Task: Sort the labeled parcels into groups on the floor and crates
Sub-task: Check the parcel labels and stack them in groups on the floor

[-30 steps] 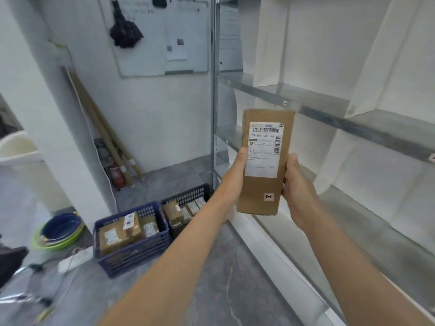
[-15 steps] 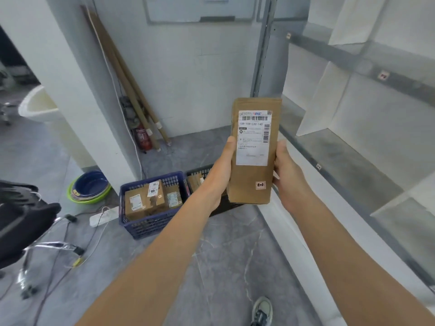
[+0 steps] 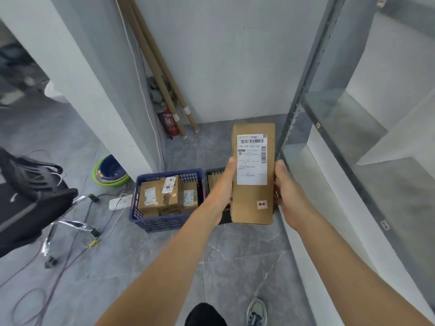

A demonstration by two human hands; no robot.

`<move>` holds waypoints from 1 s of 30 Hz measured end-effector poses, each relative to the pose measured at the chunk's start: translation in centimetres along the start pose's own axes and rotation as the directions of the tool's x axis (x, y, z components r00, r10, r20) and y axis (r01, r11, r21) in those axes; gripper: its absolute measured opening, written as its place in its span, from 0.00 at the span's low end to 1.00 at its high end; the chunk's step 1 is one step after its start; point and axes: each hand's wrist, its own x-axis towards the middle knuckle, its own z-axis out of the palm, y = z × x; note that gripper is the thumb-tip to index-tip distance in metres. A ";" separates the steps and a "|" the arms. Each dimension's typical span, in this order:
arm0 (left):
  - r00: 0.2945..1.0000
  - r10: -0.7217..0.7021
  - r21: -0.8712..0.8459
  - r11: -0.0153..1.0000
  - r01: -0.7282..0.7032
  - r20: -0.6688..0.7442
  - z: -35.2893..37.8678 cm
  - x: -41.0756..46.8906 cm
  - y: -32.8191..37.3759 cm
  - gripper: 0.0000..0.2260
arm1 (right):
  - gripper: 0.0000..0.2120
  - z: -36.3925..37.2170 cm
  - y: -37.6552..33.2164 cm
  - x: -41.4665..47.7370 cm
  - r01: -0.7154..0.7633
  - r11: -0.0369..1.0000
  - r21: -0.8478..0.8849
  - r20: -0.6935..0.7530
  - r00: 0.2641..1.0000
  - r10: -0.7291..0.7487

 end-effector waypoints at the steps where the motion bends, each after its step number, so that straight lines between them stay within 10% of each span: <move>1: 1.000 -0.019 -0.008 1.000 0.019 -0.009 0.0 1.1 0.0 0.18 | 0.36 -0.1 0.0 1.5 -0.019 1.000 -0.015 0.003 1.000 0.019; 11: 0.970 -0.241 -0.061 0.969 0.241 0.005 -2.9 17.2 -1.7 0.25 | 0.55 1.2 1.7 18.6 -0.147 0.989 -0.027 0.000 0.989 0.147; 30: 0.804 -0.589 -0.139 0.792 0.595 0.082 -9.1 48.1 -15.6 0.28 | 0.23 6.4 11.2 48.4 -0.503 0.864 -0.018 -0.174 0.852 0.493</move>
